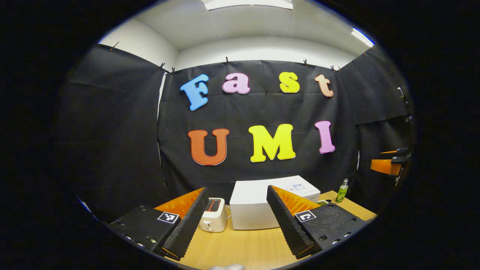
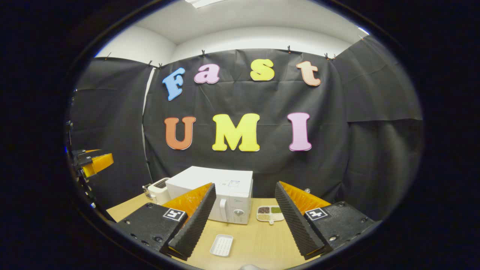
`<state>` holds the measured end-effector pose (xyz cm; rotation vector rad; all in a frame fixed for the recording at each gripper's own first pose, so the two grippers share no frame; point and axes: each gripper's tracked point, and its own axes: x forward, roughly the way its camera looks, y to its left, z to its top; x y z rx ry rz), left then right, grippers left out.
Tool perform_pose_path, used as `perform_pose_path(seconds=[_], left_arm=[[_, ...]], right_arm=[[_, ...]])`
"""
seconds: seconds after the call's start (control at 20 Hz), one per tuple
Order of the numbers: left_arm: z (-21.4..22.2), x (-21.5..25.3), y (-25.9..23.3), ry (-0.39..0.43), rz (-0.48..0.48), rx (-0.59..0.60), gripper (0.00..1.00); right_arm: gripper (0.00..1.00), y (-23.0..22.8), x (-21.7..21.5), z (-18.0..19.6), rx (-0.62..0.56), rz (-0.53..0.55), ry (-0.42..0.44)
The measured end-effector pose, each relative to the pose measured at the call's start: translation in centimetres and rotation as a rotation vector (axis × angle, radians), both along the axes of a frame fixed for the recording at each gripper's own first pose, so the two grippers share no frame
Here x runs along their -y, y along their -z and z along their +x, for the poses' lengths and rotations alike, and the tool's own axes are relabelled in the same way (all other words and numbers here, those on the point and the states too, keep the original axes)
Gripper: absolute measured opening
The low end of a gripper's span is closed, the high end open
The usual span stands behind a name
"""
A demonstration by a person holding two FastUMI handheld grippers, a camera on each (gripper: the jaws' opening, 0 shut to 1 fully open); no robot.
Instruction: Open the microwave oven with the left hand, put the food in, and close the microwave oven.
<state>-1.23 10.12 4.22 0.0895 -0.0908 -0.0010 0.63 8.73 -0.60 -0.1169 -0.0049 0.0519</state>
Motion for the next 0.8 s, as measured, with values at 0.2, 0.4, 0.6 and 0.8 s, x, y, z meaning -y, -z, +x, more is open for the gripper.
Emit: perform_pose_path(seconds=[0.2, 0.4, 0.6, 0.8], left_arm=[[0.2, 1.1, 0.0, 0.014, -0.009, 0.001, 0.96], [0.2, 1.2, -0.6, 0.005, -0.009, 0.016, 0.96], [0.0, 1.7, -0.8, 0.020, -0.023, 0.024, 0.96], [-0.4, 2.1, -0.8, 0.031, -0.028, 0.027, 0.96]], right_arm=[[0.92, -0.1, 0.8, -0.3, 0.001, -0.006, 0.014], [0.92, -0.1, 1.2, -0.6, -0.001, -0.003, 0.022], [0.92, -0.2, 1.0, -0.8, -0.007, -0.008, 0.017], [0.92, -0.7, 1.0, -1.4, 0.007, -0.023, 0.019]])
